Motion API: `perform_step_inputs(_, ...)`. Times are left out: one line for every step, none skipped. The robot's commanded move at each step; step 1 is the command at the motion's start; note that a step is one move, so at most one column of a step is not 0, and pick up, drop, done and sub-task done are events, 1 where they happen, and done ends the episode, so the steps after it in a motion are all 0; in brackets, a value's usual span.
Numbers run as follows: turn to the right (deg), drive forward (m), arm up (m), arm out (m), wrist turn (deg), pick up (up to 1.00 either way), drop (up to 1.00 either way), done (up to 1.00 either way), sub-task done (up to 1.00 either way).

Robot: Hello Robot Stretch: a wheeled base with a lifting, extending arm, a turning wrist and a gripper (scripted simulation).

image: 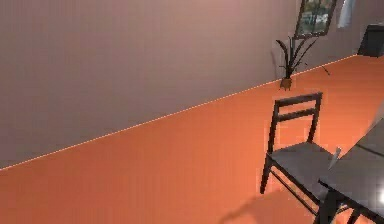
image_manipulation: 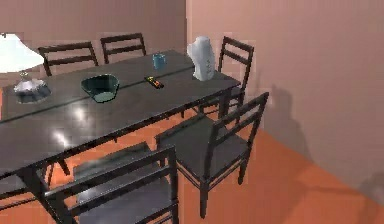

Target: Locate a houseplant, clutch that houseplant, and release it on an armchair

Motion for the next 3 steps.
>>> perform_step_inputs(0.0,0.35,0.00,0.00,0.0,0.00,0.00,0.00,0.00)
perform_step_inputs(6.0,0.00,0.00,0.00,0.0,0.00,0.00,0.00,0.00)
perform_step_inputs(0.0,1.00,0.00,0.00,0.0,0.00,0.00,0.00,0.00)
